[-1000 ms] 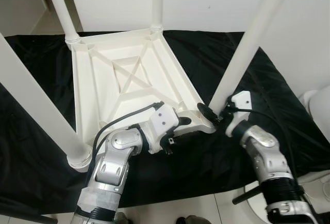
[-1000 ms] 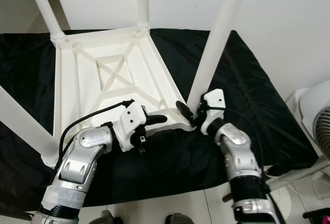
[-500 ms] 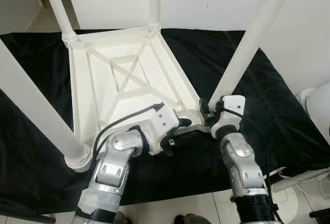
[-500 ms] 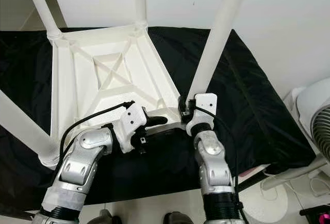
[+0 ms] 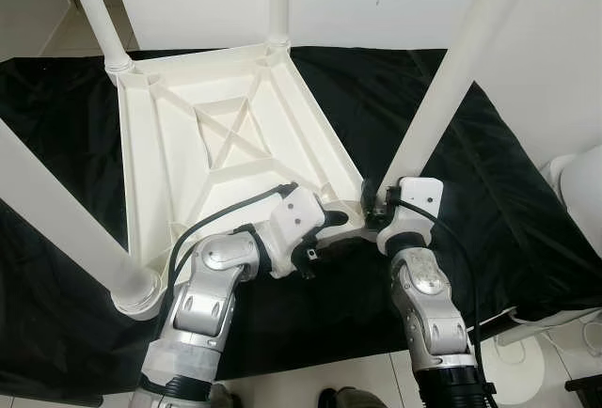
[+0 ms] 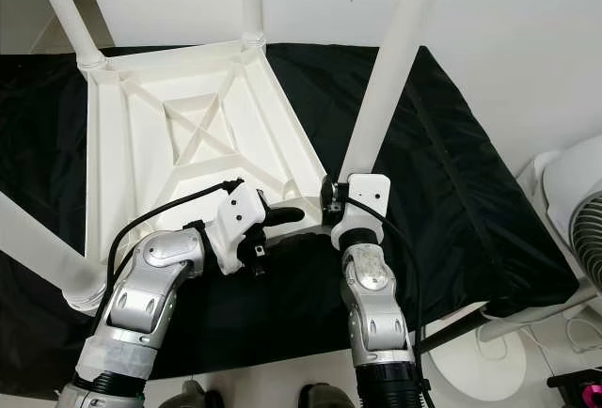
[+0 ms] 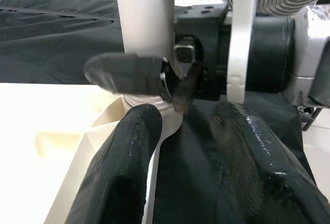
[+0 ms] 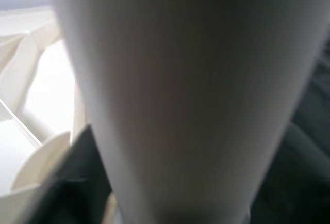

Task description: Building children table

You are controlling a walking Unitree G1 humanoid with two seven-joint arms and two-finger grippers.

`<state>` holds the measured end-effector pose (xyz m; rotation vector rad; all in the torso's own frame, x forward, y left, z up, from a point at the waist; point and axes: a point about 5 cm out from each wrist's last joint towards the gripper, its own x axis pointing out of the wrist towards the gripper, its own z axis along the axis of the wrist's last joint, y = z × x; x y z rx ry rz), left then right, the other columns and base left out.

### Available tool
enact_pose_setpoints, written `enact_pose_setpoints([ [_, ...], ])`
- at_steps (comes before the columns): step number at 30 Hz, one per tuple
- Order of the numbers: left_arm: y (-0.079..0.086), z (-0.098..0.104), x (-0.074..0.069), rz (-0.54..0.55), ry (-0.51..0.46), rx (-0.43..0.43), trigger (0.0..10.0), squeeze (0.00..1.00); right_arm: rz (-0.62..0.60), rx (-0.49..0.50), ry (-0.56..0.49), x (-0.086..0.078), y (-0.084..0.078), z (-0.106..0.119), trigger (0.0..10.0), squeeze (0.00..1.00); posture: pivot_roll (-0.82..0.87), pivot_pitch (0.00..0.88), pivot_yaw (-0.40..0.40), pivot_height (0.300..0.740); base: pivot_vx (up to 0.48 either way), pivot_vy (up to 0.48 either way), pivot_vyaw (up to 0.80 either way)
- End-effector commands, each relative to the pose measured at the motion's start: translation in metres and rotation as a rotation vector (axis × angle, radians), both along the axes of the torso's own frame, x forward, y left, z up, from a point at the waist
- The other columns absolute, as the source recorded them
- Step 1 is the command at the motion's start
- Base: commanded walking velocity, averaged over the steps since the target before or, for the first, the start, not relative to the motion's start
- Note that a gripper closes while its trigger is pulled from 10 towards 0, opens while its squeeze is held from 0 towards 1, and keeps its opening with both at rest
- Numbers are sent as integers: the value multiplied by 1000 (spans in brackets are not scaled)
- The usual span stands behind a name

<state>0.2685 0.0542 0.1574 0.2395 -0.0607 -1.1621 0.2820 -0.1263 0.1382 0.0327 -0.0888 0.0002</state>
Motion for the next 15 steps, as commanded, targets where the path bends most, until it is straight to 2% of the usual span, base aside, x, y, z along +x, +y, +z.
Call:
enact_pose_setpoints([
  [1,3,1,8,175,-23,-32,10000,0,11,10,9,-3,0,-2,10000,1000,-102,79,7,740,0,0,0],
  [4,3,2,9,177,-23,-34,10000,0,29,-27,2,-4,-11,-4,10000,1000,-100,79,7,740,0,0,0],
  [5,4,2,9,178,-23,-34,10000,0,59,-45,1,-4,-18,-5,10000,0,-100,78,9,740,0,0,0],
  [7,4,3,9,178,-23,-34,10000,0,81,-56,1,-3,-23,-5,10000,0,-100,79,9,740,0,0,0],
  [8,4,3,9,178,-23,-34,10000,0,134,-69,-3,-3,-28,-5,10000,0,-101,80,12,740,0,0,0],
  [12,4,3,9,178,-23,-35,10000,0,166,-76,-6,-2,-30,-5,10000,0,-101,80,12,740,0,0,0],
  [14,4,3,9,173,-23,-31,10000,0,297,-145,-15,2,-38,-4,10000,0,-104,78,18,740,0,0,0],
  [15,4,3,9,173,-23,-31,10000,0,297,-145,-15,2,-38,-4,10000,0,-104,78,18,740,0,0,0],
])
